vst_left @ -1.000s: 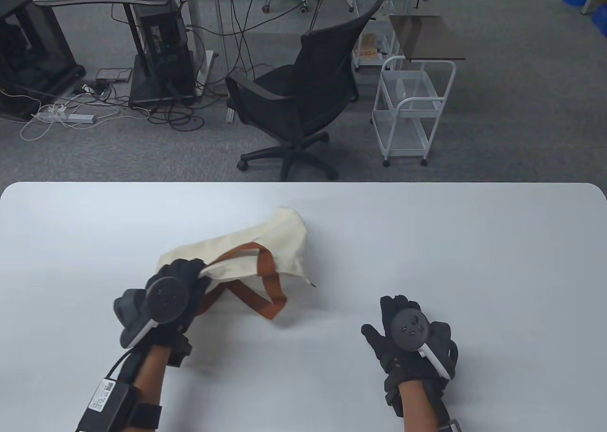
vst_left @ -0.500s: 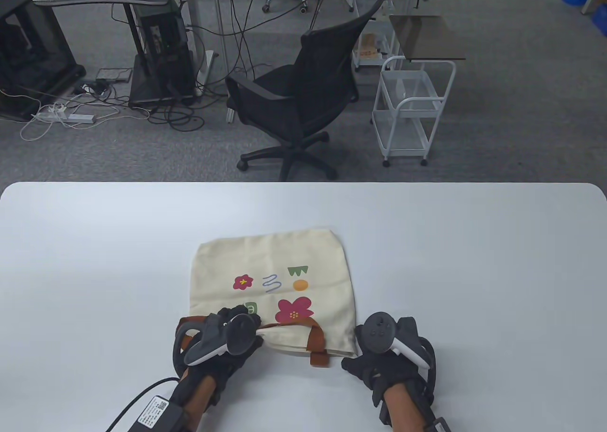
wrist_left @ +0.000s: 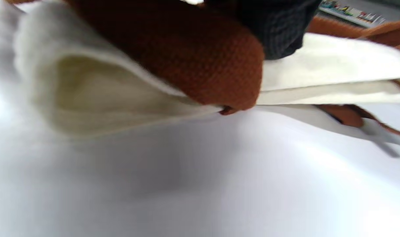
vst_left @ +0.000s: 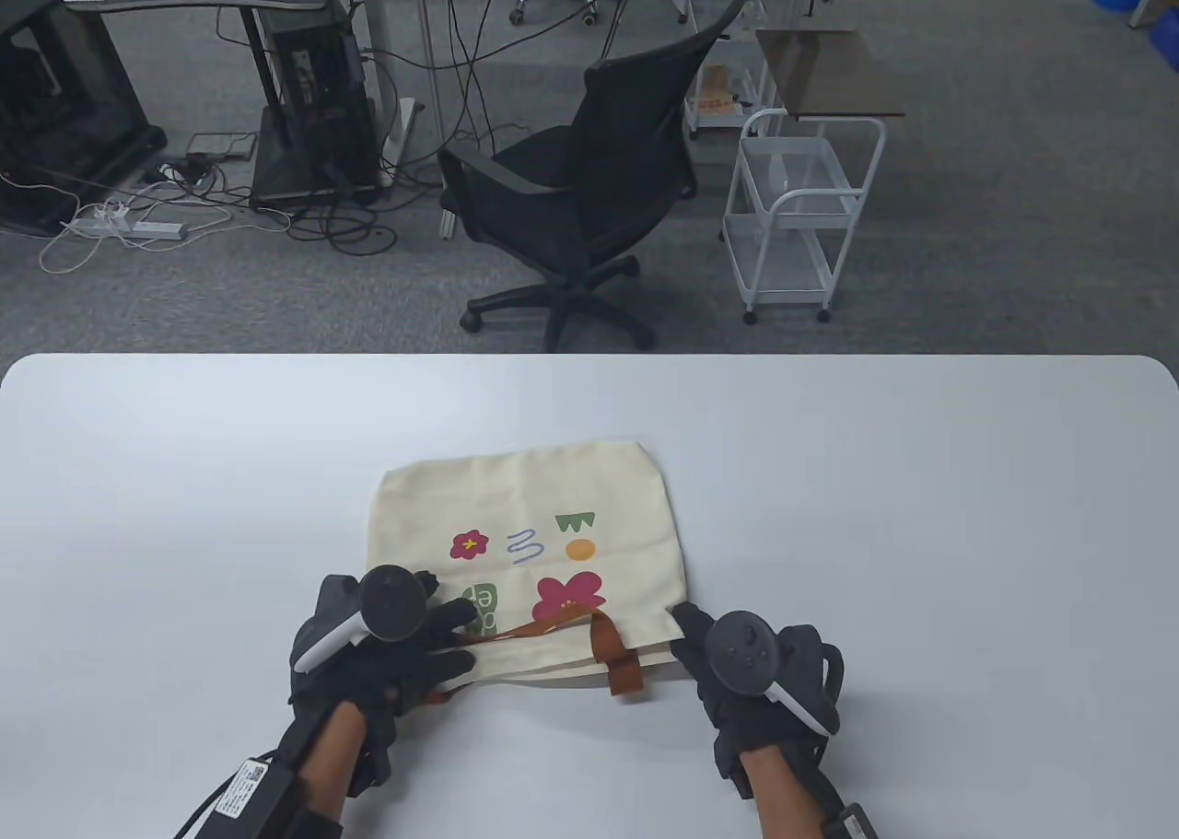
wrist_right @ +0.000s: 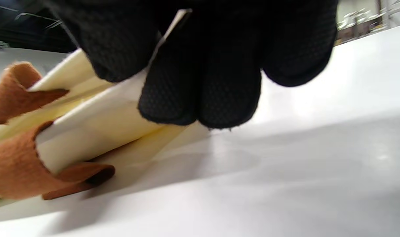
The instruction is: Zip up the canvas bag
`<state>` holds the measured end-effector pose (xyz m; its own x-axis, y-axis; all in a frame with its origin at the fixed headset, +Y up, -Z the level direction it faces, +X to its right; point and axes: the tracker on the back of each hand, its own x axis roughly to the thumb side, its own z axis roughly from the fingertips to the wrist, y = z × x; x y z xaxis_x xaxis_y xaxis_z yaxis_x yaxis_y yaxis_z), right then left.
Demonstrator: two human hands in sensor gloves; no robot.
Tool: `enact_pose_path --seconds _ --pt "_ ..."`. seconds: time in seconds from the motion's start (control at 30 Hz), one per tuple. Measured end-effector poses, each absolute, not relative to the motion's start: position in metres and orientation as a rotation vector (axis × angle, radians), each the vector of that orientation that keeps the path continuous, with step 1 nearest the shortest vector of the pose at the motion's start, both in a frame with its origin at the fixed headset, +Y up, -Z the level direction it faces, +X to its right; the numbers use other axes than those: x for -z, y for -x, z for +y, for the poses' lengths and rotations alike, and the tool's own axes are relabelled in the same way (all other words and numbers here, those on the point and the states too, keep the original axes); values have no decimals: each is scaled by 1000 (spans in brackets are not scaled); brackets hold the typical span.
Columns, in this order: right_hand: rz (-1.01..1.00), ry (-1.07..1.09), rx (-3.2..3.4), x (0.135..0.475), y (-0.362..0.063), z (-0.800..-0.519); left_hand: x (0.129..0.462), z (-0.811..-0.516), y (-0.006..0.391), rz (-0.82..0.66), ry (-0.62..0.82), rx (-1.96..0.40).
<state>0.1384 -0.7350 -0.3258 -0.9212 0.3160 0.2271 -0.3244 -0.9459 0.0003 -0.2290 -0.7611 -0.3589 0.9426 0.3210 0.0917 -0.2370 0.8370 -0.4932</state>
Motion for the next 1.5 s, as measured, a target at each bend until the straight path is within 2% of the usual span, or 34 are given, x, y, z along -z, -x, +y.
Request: enact_pose_path --seconds 0.1,0.23,0.27,0.3,0.4,0.47,0.5,0.53,0.57,0.63,0.67,0.7,0.8,0.9,1.0,1.1,1.2,1.3,1.5 --pt "28 -377 -2769 326 -140 -735 364 -765 227 -102 510 -229" --pt "88 -375 -2665 329 -145 -742 370 -767 230 -4 536 -257" --pt "96 -359 -2603 330 -147 -745 369 -763 229 11 499 -246" --pt "117 -336 -2536 331 -149 -747 367 -757 227 8 434 -200" --pt "139 -249 -2329 331 -145 -750 343 -709 213 -57 86 -89" --pt "149 -227 -2303 328 -137 -747 315 -677 196 -116 -138 -223" --pt "156 -237 -2316 326 -132 -746 299 -663 181 -211 -208 -325" --pt "145 -248 -2331 324 -128 -745 290 -658 169 -287 -199 -385" --pt "115 -251 -2362 320 -123 -743 279 -655 149 -391 -125 -454" --pt "64 -251 -2403 315 -115 -741 271 -663 120 -504 -19 -491" --pt "35 -252 -2415 313 -111 -739 272 -674 107 -482 79 -451" --pt "22 -253 -2419 311 -108 -739 274 -681 103 -471 104 -416" --pt "-31 -252 -2420 307 -101 -737 285 -705 101 -365 100 -271" --pt "-102 -235 -2394 303 -95 -735 291 -722 103 -339 209 -300" --pt "-127 -198 -2338 304 -95 -739 297 -737 106 -309 243 -324" --pt "-60 -113 -2254 306 -97 -748 302 -749 110 -312 276 -407" --pt "57 -103 -2258 311 -94 -757 305 -754 110 -310 335 -446" --pt "179 -129 -2424 317 -86 -764 305 -756 108 -309 334 -422" --pt "224 -62 -2624 331 -72 -767 305 -756 107 -320 335 -406"
